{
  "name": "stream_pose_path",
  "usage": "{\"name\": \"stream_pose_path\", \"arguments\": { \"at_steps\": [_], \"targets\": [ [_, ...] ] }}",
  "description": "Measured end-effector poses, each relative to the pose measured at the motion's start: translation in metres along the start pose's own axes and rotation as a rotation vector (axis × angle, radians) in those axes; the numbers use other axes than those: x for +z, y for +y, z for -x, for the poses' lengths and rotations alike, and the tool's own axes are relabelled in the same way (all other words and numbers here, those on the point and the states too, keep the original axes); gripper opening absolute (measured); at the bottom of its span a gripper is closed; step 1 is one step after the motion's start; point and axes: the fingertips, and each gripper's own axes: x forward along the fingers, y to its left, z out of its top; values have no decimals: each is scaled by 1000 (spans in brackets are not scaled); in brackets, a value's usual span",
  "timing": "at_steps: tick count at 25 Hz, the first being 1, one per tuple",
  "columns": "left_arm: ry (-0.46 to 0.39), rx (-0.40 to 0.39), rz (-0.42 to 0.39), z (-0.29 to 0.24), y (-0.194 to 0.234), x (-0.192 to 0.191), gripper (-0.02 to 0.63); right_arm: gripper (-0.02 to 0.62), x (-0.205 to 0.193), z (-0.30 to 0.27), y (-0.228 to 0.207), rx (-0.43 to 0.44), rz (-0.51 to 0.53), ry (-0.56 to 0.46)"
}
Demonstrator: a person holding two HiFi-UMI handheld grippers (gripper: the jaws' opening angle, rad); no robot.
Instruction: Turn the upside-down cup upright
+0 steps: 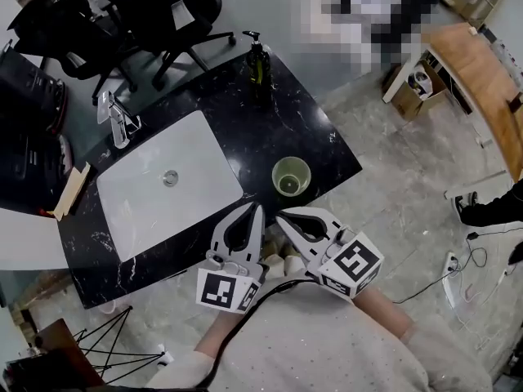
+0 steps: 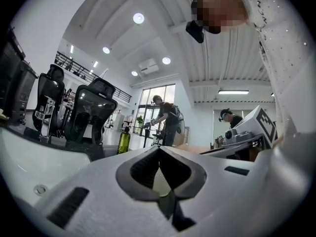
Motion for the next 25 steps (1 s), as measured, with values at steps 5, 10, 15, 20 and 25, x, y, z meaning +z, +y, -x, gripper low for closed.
{"name": "stream_pose_path", "arguments": {
  "at_steps": [5, 10, 15, 20, 25],
  "targets": [
    [5, 3, -10, 5, -2, 0, 8, 5, 10, 2, -1, -67, 84, -30],
    [-6, 0, -24, 7, -5, 5, 8, 5, 22, 5, 4, -88, 119, -74],
    [-10, -12, -32, 5, -12, 7, 8, 5, 27, 13, 0, -106, 109, -102],
    [-8, -10, -40, 6, -13, 9, 8, 5, 28, 15, 0, -106, 103, -109],
    [-6, -9, -43, 7, -14, 10, 8, 5, 28, 14, 2, -101, 91, -114]
  ]
}}
